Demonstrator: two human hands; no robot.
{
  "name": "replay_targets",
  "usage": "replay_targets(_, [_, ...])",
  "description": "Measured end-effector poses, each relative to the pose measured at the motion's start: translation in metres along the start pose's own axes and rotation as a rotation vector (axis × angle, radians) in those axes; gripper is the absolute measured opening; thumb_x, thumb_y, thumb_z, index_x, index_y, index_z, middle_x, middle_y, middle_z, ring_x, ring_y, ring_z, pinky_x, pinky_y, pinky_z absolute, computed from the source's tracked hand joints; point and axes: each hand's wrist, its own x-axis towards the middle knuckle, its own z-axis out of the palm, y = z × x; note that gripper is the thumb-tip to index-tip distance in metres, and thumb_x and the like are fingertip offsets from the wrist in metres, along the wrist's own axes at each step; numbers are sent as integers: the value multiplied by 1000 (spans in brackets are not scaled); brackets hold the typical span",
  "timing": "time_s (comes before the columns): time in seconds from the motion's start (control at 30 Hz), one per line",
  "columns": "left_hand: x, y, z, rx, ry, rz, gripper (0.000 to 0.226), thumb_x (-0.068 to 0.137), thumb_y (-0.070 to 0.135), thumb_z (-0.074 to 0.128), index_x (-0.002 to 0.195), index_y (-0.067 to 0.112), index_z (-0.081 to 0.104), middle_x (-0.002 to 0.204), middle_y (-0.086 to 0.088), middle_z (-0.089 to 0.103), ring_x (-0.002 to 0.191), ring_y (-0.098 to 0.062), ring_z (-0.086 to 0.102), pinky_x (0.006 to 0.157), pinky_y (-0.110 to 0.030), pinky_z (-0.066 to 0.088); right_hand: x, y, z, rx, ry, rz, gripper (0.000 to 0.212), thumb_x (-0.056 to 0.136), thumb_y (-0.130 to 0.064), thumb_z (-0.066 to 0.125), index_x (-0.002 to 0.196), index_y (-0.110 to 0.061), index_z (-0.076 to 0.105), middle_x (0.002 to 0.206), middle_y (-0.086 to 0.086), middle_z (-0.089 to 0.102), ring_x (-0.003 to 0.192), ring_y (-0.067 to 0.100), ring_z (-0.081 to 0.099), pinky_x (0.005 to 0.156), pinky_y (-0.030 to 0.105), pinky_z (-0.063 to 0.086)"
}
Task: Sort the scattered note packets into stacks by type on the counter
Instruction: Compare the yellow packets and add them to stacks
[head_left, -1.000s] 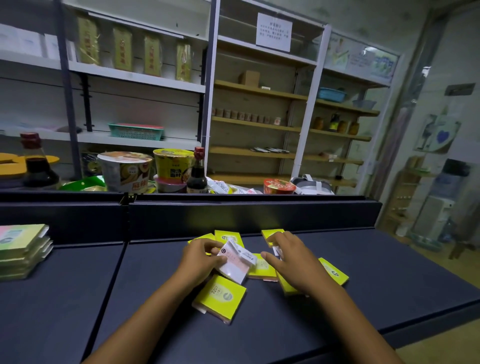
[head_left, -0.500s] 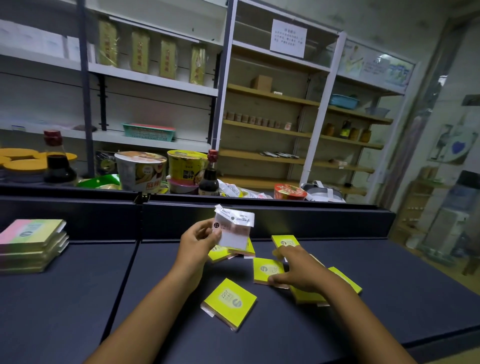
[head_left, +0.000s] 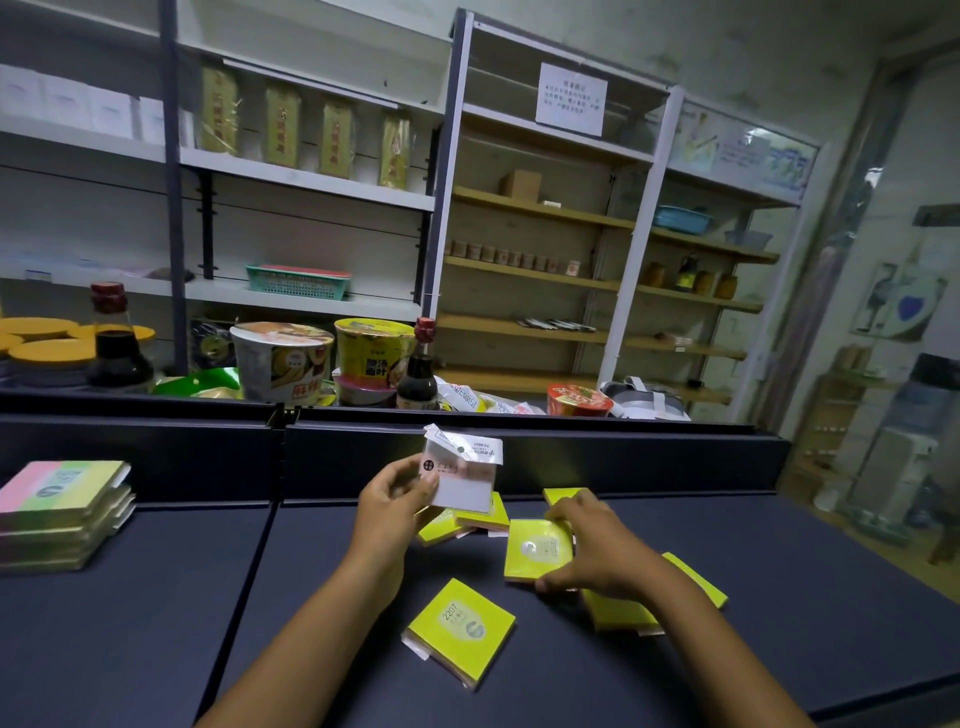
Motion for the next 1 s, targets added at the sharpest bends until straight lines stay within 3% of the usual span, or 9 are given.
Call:
replay_targets(0.1, [-1,1,0,-11,-2,-5,20,94,7,60,112,16,63,107,-12,71,100,-27,69,78,-34,59,-6,-6,1,240,93,5,77,62,-43,89,125,-36,45,124,-5,36,108,15,52,81,24,49])
replay_targets(0.23, [-1,3,-1,-46,18,-19,18,94,6,60,108,16,64,107,-12,71,101,-28,68,79,-37,59,-17,-14,0,676,93,-2,71,63,-22,91,114,-43,47,111,5,60,87,17,66,66,25,57])
replay_targets(0.4, [-4,8,0,-47,15,2,18,94,7,59,108,19,63,107,-9,70,97,-23,69,74,-33,58,-29,-22,5,884,72,-59,76,72,-3,83,124,-48,50,109,10,70,94,23,71,78,31,60])
replay_targets(0.6, [-20,15,-2,-38,2,-5,19,94,5,59,109,17,62,109,-12,69,101,-27,68,80,-37,58,-44,-30,4,947,123,-73,83,84,6,67,133,-56,43,103,1,74,84,12,70,73,23,55])
replay_targets(0.77, [-41,26,-7,-10,-8,32,22,94,7,60,116,13,62,112,-12,69,102,-25,68,69,-27,59,-61,-43,-4,929,209,-8,78,82,11,63,130,-48,43,106,6,69,72,8,64,60,24,48])
replay_targets(0.9, [-63,36,-11,-17,8,51,27,94,7,61,120,10,60,118,-16,66,110,-30,65,81,-35,58,-76,-46,-6,953,265,39,47,87,4,61,121,-24,45,68,-7,66,51,1,51,60,26,40])
replay_targets(1.0, [-85,44,-15,-19,14,62,29,94,5,60,123,7,59,118,-18,66,108,-30,65,81,-36,58,-95,-52,-8,991,281,35,32,90,2,61,111,-17,46,61,-11,66,45,-2,50,53,23,38])
